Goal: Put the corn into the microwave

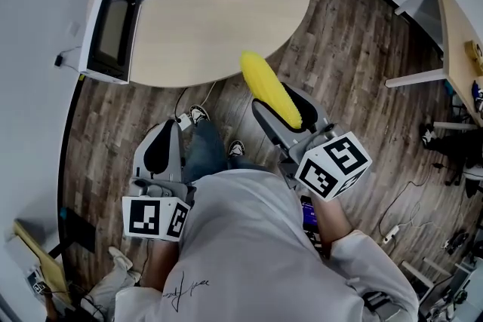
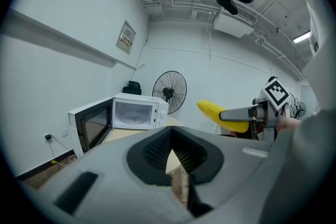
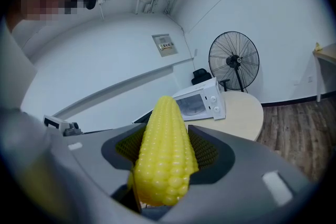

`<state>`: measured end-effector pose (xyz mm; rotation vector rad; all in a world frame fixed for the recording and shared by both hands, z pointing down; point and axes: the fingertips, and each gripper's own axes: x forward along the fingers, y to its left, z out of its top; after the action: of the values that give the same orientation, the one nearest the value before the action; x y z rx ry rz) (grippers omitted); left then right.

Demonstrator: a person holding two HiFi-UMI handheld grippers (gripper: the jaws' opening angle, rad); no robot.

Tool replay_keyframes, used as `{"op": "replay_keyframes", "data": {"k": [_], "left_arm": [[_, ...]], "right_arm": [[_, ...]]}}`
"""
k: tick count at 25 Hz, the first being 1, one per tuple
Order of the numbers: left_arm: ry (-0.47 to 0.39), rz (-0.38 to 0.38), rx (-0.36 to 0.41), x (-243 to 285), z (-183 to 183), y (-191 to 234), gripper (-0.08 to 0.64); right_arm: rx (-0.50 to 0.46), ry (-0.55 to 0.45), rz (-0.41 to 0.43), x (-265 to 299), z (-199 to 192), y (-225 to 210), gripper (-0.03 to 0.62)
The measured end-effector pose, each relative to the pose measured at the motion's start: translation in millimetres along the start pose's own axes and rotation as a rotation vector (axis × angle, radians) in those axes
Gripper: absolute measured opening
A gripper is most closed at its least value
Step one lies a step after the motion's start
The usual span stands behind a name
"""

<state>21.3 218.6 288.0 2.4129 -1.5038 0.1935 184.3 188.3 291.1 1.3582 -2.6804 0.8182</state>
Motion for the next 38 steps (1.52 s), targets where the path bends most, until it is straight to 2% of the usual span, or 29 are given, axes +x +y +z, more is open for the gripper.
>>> {"op": "replay_keyframes", "data": {"k": [13,26,38], "left_arm": [[-0.014,0.052,-0.01,45.9,33.6,60.1,-0.009],[0.002,0.016,-0.021,98.4,52.2,127.4,-0.009],[-0.005,-0.072,-0.003,138.5,77.5,185.7,-0.009]], "right_arm": [[0.007,-0.005,0.017,67.2,35.0,-14.2,0.262],[0.039,0.045,-0.005,153.7,48.0,-22.7,0.262],[0.041,-0.001,-0.065,217.5,83.0,-21.1,0.262]]}}
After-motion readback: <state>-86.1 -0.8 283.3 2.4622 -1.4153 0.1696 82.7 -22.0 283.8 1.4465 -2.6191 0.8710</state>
